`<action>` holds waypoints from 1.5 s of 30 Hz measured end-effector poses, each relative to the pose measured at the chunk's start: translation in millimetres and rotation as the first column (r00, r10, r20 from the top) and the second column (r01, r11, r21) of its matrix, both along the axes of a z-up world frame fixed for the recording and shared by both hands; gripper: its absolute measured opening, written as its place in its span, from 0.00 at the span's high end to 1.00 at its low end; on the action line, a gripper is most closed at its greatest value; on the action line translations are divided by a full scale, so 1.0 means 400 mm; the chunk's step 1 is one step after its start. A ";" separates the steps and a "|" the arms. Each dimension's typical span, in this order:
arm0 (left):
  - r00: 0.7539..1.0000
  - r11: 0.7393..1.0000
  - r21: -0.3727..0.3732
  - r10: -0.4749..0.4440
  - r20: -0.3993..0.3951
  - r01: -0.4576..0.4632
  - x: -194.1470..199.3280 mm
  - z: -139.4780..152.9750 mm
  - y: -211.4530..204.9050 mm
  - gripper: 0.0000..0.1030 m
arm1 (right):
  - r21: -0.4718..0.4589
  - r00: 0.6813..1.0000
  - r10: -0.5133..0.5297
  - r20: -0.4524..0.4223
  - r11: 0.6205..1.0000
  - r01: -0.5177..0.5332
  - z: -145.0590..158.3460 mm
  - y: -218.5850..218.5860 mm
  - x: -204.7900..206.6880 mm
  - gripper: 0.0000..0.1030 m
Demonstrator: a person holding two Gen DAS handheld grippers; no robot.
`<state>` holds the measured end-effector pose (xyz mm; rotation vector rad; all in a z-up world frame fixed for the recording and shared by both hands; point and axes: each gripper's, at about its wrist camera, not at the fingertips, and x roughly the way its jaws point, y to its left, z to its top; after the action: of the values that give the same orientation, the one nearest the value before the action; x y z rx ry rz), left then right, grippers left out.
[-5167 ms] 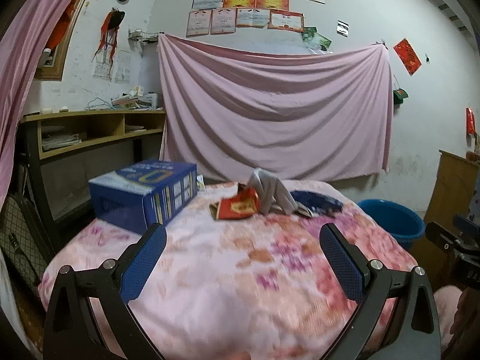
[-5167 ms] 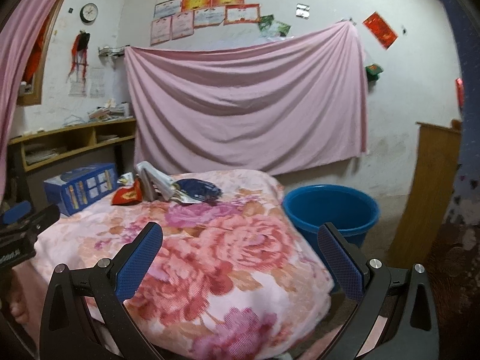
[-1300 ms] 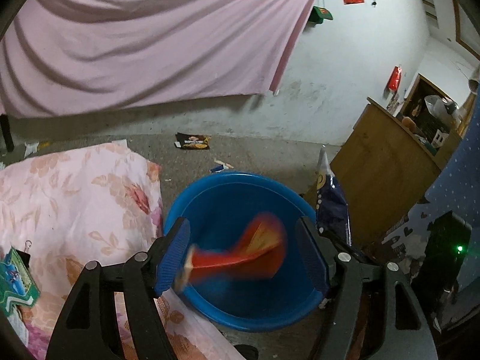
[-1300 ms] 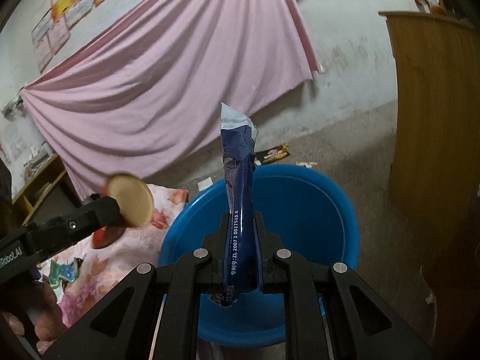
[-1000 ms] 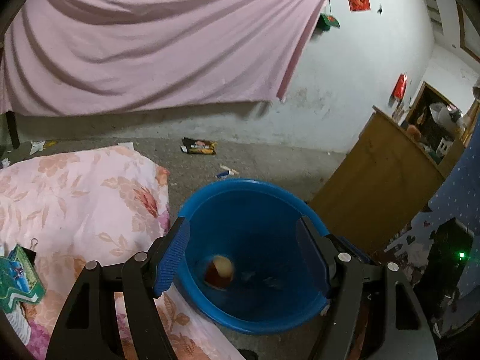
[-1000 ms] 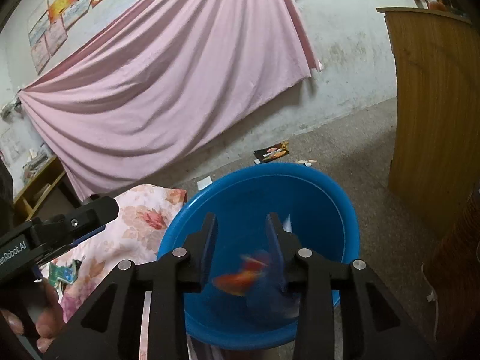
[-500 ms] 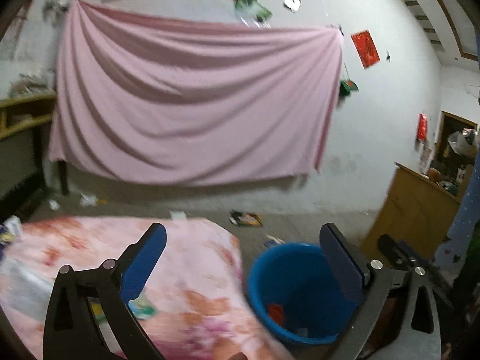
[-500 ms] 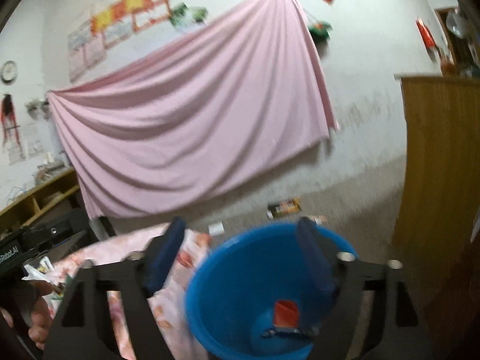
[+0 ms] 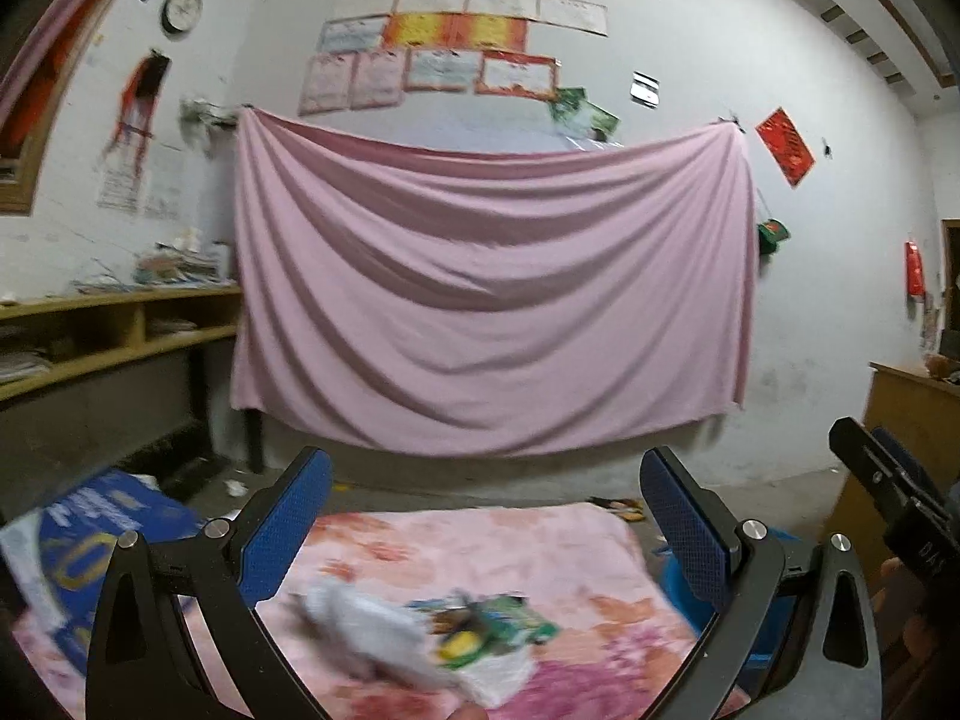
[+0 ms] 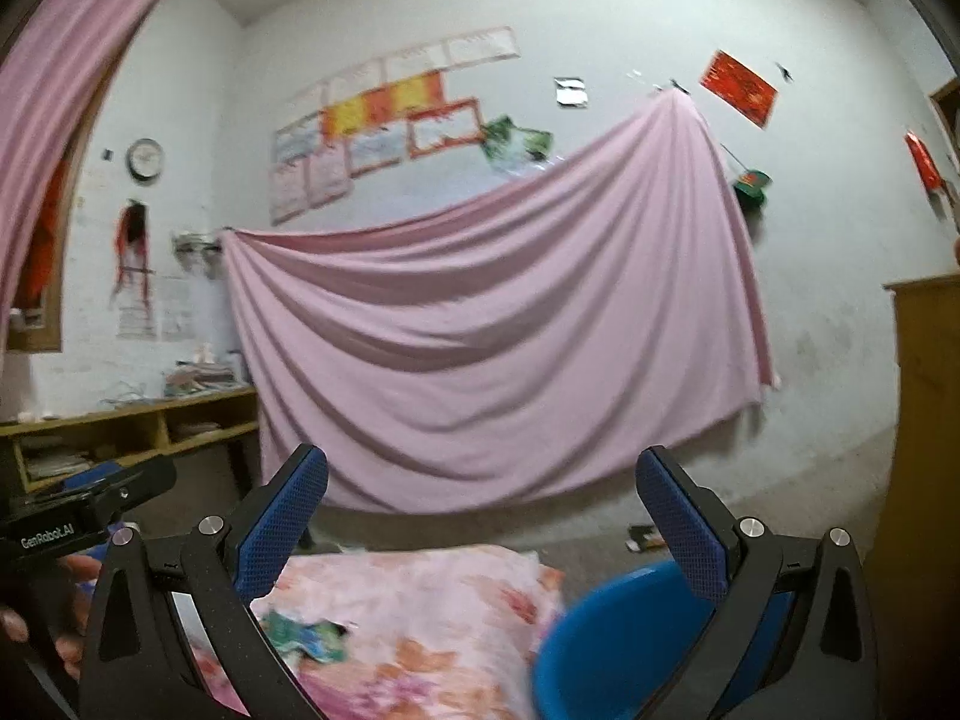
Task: Collect trash
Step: 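Move both tools back over the bed toward the grey mask and green box, then grasp the grey mask with the left gripper while the right grasps the green box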
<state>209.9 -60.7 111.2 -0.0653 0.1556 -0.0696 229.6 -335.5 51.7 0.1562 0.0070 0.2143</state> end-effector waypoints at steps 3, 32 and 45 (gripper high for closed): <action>0.999 0.999 0.004 0.043 0.011 -0.043 -0.032 -0.007 0.055 0.02 | -0.012 0.999 0.031 0.037 0.999 -0.030 0.007 0.051 -0.013 0.00; 0.929 0.986 -0.163 -0.075 -0.363 0.016 0.096 -0.233 0.240 0.21 | -0.208 0.861 0.207 -0.464 0.919 -0.333 -0.154 0.351 0.208 0.17; 0.856 0.972 -0.224 -0.173 -0.487 0.069 0.171 -0.266 0.205 0.76 | -0.172 0.661 0.257 -0.705 0.842 -0.511 -0.255 0.433 0.301 0.42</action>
<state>278.4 21.3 4.7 -0.2758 0.6819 -0.1958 350.0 -162.4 -50.3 -0.1522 0.8081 0.5859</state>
